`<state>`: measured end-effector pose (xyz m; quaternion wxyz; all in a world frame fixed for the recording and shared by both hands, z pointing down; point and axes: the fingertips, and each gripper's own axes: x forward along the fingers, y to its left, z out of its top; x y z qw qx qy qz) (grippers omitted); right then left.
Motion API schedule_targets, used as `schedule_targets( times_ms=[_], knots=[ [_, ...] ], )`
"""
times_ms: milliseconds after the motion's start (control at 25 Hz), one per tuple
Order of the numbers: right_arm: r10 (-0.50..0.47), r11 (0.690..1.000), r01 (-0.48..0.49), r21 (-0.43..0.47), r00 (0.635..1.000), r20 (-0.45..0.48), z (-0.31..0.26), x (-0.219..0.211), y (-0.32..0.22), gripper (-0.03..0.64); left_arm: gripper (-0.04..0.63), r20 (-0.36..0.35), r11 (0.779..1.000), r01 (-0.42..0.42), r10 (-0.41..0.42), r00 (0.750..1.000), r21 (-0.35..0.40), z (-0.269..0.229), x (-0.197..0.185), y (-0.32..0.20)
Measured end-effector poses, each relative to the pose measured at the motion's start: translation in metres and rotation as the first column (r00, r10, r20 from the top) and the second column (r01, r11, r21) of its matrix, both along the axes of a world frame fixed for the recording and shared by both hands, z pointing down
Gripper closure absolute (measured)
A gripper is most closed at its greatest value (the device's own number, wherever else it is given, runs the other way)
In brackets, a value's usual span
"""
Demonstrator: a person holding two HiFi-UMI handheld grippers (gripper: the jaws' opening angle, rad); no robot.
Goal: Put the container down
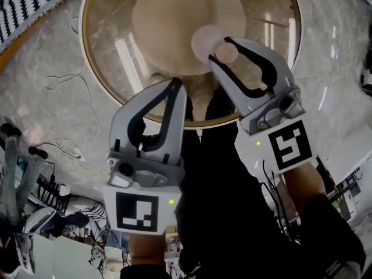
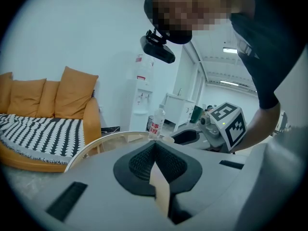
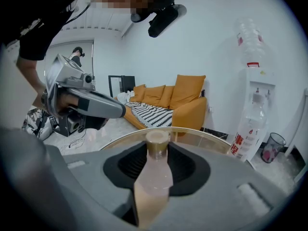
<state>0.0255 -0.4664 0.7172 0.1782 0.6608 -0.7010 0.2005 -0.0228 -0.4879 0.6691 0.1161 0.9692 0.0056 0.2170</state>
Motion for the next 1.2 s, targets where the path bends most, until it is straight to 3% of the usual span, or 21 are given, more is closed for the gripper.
schedule_targets(
  times_ms=[560,1200],
  knots=[
    [-0.053,0.999,0.053,0.000,0.999,0.005,0.062,-0.007,-0.029,0.489,0.589,0.023,0.998,0.047,-0.046,0.999,-0.033,0.081,-0.008,-0.023],
    [-0.050,0.999,0.050,-0.007,0.999,-0.008,0.096,-0.008,-0.024,0.489,0.589,0.029,0.999,0.006,-0.005,1.000,-0.041,0.123,-0.001,-0.018]
  ],
)
